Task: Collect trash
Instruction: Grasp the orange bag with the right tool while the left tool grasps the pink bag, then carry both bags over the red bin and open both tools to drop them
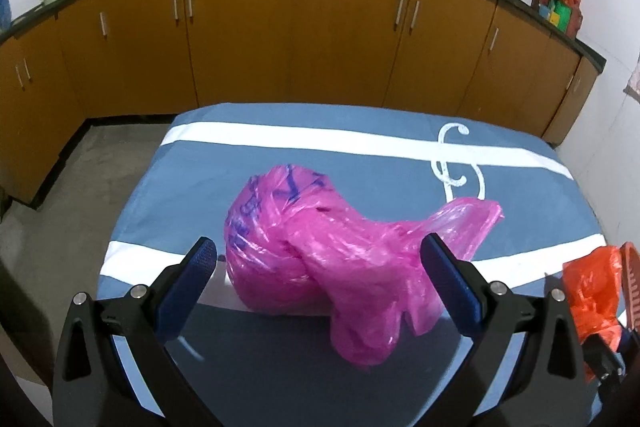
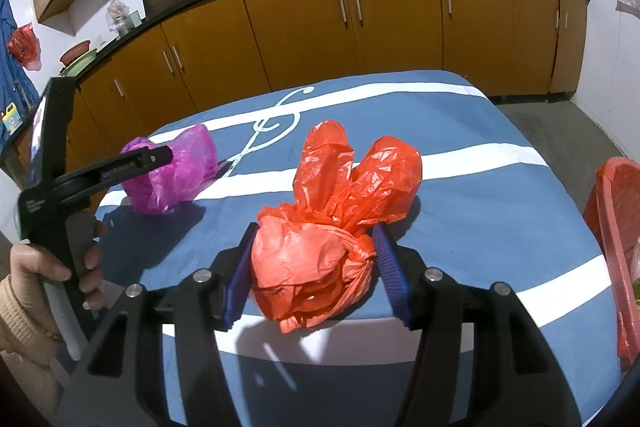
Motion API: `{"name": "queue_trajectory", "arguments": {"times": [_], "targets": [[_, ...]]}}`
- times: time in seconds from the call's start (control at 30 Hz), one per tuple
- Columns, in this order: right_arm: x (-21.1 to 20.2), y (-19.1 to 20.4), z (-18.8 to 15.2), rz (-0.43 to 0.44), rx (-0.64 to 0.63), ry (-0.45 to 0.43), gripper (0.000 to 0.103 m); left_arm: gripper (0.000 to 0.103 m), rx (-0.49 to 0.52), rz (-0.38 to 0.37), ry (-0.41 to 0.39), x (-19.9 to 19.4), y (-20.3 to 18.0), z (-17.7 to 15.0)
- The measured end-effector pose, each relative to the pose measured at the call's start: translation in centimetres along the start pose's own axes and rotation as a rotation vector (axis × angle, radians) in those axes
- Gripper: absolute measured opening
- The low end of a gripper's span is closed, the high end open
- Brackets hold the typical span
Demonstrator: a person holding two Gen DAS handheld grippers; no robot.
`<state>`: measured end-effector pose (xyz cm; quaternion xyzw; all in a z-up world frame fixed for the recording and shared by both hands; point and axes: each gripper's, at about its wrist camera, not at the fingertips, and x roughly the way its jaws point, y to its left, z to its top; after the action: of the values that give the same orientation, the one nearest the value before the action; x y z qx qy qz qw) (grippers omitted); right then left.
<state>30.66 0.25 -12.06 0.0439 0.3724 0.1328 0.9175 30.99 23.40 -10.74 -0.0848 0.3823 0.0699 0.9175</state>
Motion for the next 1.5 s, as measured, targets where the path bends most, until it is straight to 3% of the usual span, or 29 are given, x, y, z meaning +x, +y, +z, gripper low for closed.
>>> {"name": "queue_trajectory", "arguments": {"times": [0.07,0.13,0.17,0.2,0.4,0.6,0.93,1.2,1.5], "targets": [[0.0,-0.1,0.0,0.002,0.004,0.001,0.056,0.099,-0.003,-0.009,0.000,0.1,0.1,-0.2],[-0.1,-0.2,-0.1,0.004,0.008,0.002,0.056,0.086,-0.009,-0.031,0.005,0.1,0.1,-0.2],[-0.2,-0.3,-0.1,0.006,0.012,0.002,0.056,0.083,-0.012,-0.036,0.004,0.1,0.1,-0.2],[-0.3,-0.3,-0.2,0.007,0.015,0.002,0.056,0.074,-0.012,-0.037,0.004,0.2,0.0,-0.2],[-1.1,-1.2,-0.3,0.012,0.032,0.002,0.052,0.056,-0.002,-0.019,-0.011,-0.7,-0.7,-0.5],[-3.5,-2.5,0.1,0.004,0.032,-0.036,0.048,0.054,-0.011,-0.021,-0.043,-3.7,-2.1,-0.5],[-11.2,-6.4,0.7,-0.081,-0.013,-0.141,0.045,0.054,0.114,-0.074,-0.148,-11.5,-9.2,0.4],[-18.0,-12.8,0.3,-0.188,0.044,-0.215,0.045,0.054,0.197,-0.129,-0.187,-15.4,-15.6,-0.5],[-23.1,-19.2,-0.9,-0.279,0.100,-0.235,0.045,0.054,0.294,-0.216,-0.183,-17.2,-22.4,-3.3]]}}
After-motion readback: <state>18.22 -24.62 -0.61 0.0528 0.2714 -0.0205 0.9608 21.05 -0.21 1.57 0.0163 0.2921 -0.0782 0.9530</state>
